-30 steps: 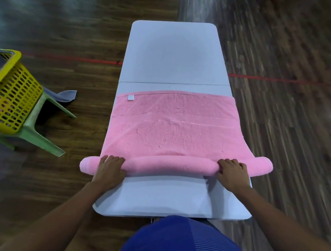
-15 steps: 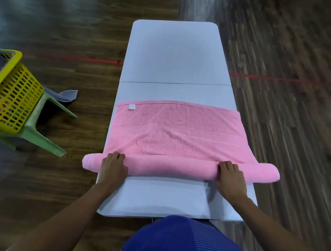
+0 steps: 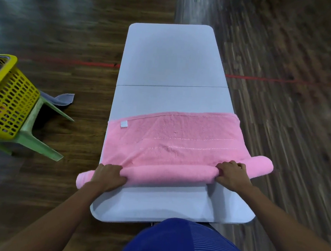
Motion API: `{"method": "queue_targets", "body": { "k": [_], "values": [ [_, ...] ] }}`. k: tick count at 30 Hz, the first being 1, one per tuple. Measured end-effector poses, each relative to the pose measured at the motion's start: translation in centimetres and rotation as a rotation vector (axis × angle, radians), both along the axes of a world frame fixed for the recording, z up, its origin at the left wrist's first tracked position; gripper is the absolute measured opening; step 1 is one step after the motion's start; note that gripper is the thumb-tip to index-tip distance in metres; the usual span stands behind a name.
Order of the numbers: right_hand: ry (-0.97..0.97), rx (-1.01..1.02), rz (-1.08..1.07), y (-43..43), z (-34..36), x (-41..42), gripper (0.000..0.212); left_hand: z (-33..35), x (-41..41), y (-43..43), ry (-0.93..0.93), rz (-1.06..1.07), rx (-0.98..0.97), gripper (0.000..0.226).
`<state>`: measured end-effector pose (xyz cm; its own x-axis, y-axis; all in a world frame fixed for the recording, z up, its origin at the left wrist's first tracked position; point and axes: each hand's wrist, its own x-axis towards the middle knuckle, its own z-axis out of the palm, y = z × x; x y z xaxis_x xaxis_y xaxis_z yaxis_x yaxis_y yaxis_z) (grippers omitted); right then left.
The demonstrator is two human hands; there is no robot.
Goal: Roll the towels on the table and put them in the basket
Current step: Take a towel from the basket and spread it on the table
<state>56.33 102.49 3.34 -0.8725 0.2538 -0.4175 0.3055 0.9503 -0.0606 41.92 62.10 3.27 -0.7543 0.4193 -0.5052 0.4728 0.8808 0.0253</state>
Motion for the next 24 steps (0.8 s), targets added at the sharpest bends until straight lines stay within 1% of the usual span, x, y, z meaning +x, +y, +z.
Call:
{"method": "queue_targets", "body": {
  "k": [2, 3, 5, 7, 8, 9, 10, 12, 13, 14, 15, 17, 18, 19, 22, 24],
  "values": [
    [-0.002, -0.088, -0.082, 0.3, 0.3, -0.2, 0.035, 0.0, 0.2, 0.0, -0.087, 0.068, 0.086, 0.042],
    [0.001, -0.134, -0.132, 0.4, 0.3, -0.3, 0.034, -0.2, 0.4, -0.3, -0.045, 0.099, 0.166, 0.043],
    [0.012, -0.165, -0.192, 0.4, 0.2, -0.3, 0.032, -0.9, 0.8, -1.2, 0.194, 0.113, 0.301, 0.041],
    [0.067, -0.076, -0.189, 0.3, -0.2, -0.1, 0.032, -1.7, 1.1, -1.3, 0.419, 0.143, 0.399, 0.028],
    [0.13, -0.005, -0.186, 0.3, -0.4, 0.1, 0.032, -1.8, 1.3, -1.0, 0.456, 0.156, 0.441, 0.022],
    [0.208, 0.055, -0.192, 0.1, -0.6, 0.3, 0.032, -1.9, 1.5, -0.7, 0.459, 0.147, 0.464, 0.02],
    [0.285, 0.094, -0.192, 0.0, -0.8, 0.4, 0.029, -2.0, 1.9, -0.4, 0.447, 0.119, 0.464, 0.025],
    [0.391, 0.098, -0.156, -0.4, -1.2, 0.5, 0.02, -2.8, 2.5, -0.2, 0.382, 0.053, 0.429, 0.041],
    [0.409, 0.079, -0.13, -0.6, -1.3, 0.6, 0.018, -3.1, 2.5, -0.3, 0.341, 0.03, 0.395, 0.052],
    [0.405, 0.057, -0.103, -0.7, -1.4, 0.8, 0.02, -3.5, 2.4, -0.4, 0.3, 0.024, 0.353, 0.062],
    [0.372, 0.031, -0.077, -0.8, -1.5, 1.0, 0.028, -3.7, 2.3, -0.4, 0.277, 0.027, 0.313, 0.069],
    [0.276, -0.01, -0.019, -0.8, -1.6, 1.5, 0.052, -3.7, 1.6, -0.4, 0.275, 0.045, 0.257, 0.067],
    [0.249, -0.015, -0.005, -0.7, -1.6, 1.6, 0.058, -3.5, 1.2, -0.2, 0.278, 0.052, 0.247, 0.062],
    [0.241, -0.012, -0.011, -0.6, -1.6, 1.7, 0.059, -3.3, 0.8, 0.0, 0.278, 0.058, 0.25, 0.056],
    [0.203, 0.02, -0.056, -0.5, -0.9, 1.0, 0.048, -2.3, -0.5, 0.3, 0.251, 0.034, 0.248, 0.044],
    [0.1, 0.021, -0.023, -0.5, -0.2, 0.3, 0.043, -1.0, -1.5, 0.1, 0.165, 0.003, 0.158, 0.051]
  ]
}}
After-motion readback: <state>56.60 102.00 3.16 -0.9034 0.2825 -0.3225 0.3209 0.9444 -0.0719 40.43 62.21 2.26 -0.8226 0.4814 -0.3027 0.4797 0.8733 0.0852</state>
